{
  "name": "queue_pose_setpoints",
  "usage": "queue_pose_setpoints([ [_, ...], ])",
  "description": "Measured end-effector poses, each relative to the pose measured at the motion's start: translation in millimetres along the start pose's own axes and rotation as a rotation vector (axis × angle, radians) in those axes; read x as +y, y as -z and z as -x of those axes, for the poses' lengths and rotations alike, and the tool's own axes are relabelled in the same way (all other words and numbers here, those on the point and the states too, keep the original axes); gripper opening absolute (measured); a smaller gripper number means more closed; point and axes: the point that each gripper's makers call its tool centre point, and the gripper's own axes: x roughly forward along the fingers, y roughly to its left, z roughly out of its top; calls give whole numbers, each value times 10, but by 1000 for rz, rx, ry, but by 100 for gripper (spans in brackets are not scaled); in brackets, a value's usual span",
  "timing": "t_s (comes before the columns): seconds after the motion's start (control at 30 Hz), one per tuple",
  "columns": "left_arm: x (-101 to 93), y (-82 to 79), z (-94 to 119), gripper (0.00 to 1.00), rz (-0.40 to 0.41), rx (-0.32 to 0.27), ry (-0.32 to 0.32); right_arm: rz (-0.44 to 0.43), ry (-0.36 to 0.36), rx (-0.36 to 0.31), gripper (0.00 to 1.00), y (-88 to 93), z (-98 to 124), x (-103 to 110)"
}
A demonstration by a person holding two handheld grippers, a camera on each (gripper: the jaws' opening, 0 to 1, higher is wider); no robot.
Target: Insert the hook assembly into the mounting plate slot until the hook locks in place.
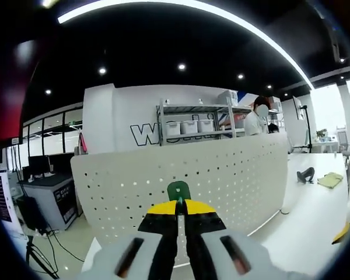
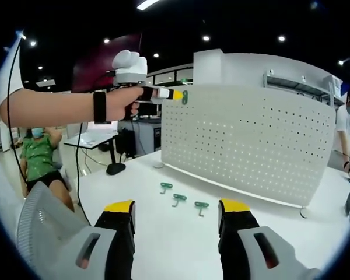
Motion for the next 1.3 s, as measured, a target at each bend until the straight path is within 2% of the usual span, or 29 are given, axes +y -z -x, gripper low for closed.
queue_pose_setpoints([
  [0.33, 25, -51, -83, 2, -6, -11, 7, -3, 10, -3, 57, -2, -2, -31],
  [0.4, 25, -26, -106, 2, 3, 8, 11, -2, 11, -3, 57, -3, -2, -34],
  [0.6, 120, -59, -138, 2, -19, -9, -28, 19, 7, 5, 57, -7, -8, -11],
  [0.87, 237, -41, -249, 2, 13, -3, -61, 9, 6, 7, 56, 9, 3, 1],
  [1.3, 227, -13, -416, 2, 49, 12, -64, 1, 20, 19, 56, 57, 19, -50],
])
